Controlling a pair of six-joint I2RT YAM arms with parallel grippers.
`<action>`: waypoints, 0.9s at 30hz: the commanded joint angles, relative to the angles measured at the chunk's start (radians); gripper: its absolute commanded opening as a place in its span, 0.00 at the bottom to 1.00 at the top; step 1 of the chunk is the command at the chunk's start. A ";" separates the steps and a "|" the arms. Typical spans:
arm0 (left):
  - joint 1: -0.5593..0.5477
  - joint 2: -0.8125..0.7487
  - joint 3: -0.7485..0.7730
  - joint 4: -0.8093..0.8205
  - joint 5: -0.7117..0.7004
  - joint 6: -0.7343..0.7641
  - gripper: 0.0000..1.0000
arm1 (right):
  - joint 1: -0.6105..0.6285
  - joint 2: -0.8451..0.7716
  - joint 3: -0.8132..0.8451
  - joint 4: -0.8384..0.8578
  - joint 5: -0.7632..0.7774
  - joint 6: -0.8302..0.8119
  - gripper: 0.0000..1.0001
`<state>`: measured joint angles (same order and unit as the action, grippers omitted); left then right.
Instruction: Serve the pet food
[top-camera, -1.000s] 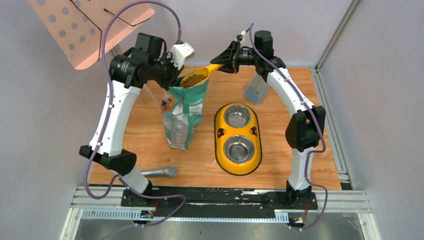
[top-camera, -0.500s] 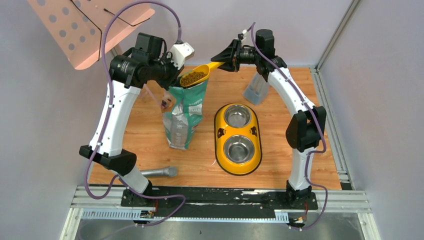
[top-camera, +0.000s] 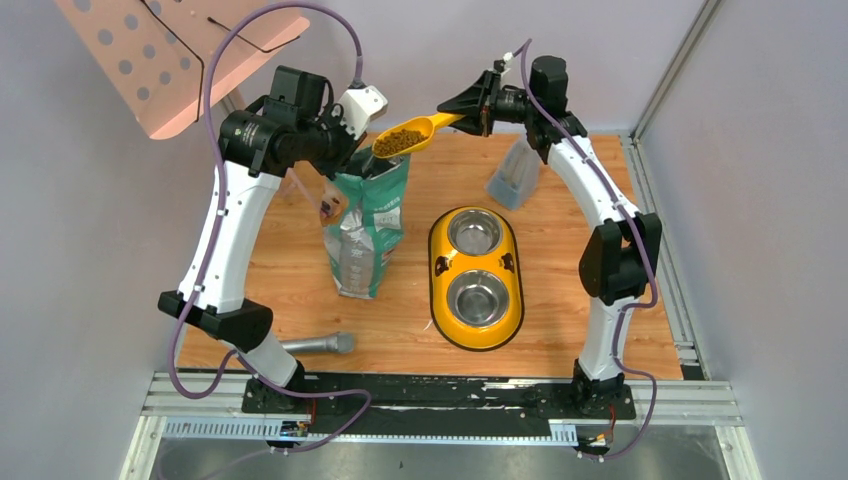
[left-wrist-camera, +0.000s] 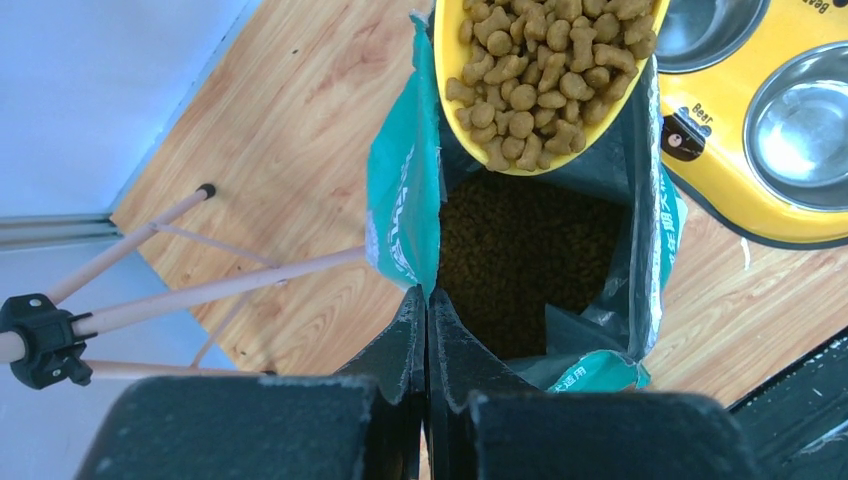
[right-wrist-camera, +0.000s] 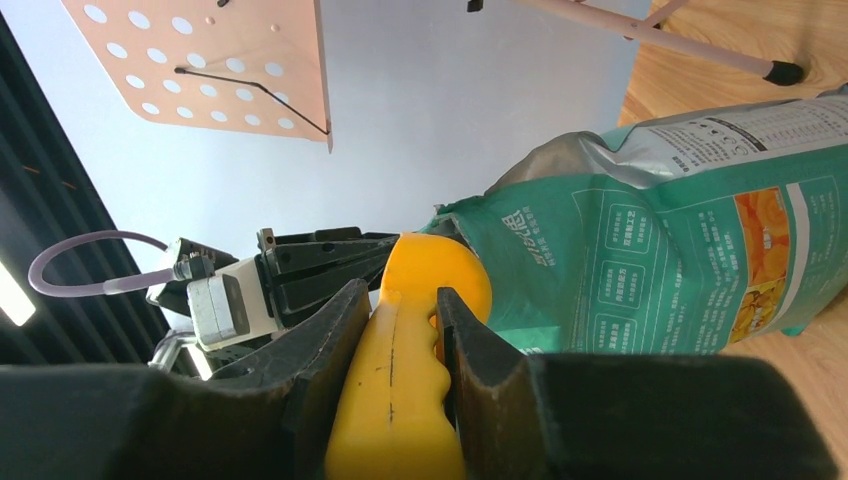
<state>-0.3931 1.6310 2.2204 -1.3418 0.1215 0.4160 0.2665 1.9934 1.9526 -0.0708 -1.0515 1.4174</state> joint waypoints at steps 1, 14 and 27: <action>-0.003 -0.039 -0.004 0.024 -0.031 0.033 0.00 | 0.001 -0.050 -0.024 0.111 -0.041 0.070 0.00; -0.002 -0.035 -0.015 0.016 -0.054 0.072 0.00 | -0.118 -0.073 -0.062 0.213 -0.091 0.083 0.00; -0.002 -0.021 0.002 0.110 -0.099 0.097 0.00 | -0.311 -0.221 -0.320 0.255 -0.133 0.047 0.00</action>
<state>-0.3935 1.6188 2.1952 -1.3193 0.0525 0.4744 -0.0032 1.8671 1.6718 0.0963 -1.1431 1.4685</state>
